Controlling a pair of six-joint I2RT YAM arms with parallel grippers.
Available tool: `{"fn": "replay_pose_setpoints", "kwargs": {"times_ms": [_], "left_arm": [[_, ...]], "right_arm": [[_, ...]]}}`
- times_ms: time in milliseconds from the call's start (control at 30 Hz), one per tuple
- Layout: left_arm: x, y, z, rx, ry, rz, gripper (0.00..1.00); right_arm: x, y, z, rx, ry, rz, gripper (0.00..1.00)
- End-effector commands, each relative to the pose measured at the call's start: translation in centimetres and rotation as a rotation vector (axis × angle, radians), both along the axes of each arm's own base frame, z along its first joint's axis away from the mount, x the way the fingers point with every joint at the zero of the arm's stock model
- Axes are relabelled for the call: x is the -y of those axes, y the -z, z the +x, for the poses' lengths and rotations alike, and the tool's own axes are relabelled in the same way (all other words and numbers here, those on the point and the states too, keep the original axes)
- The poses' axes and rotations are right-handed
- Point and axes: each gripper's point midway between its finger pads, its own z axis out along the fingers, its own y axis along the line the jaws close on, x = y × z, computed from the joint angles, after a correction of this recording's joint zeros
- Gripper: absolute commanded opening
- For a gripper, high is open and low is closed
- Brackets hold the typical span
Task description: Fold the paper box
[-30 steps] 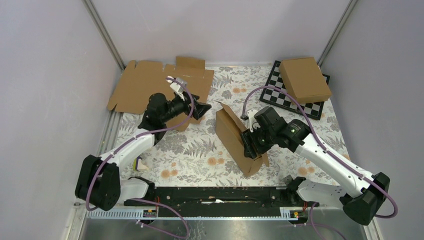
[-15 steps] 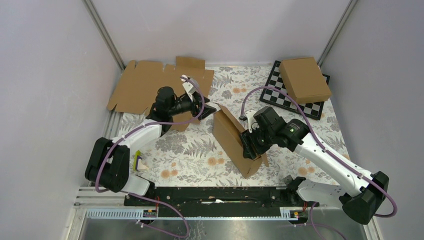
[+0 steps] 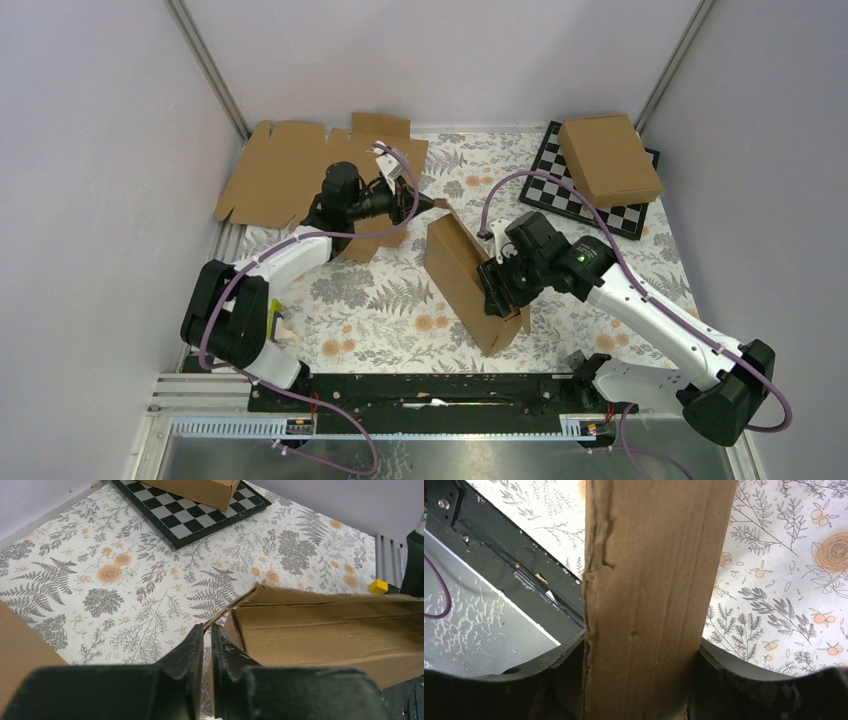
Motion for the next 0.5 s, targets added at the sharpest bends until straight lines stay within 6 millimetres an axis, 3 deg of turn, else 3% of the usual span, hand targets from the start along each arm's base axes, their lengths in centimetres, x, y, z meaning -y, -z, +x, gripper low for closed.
{"fn": "replay_pose_setpoints", "kwargs": {"times_ms": [0, 267, 333, 467], "left_arm": [[1.9, -2.1, -0.2, 0.063, 0.027, 0.029, 0.05], [2.6, -2.4, -1.3, 0.100, -0.021, 0.094, 0.00], [2.5, -2.4, -1.2, 0.096, -0.030, 0.093, 0.19], [2.6, -2.4, -0.9, 0.100, -0.041, 0.093, 0.42]], "right_arm": [[-0.3, -1.2, 1.1, 0.055, 0.013, 0.006, 0.47], [-0.4, -1.2, 1.3, 0.059, 0.011, 0.004, 0.50], [-0.4, -1.3, 1.2, 0.060, 0.008, 0.006, 0.50], [-0.2, -1.0, 1.3, 0.060, 0.021, -0.008, 0.51]]}}
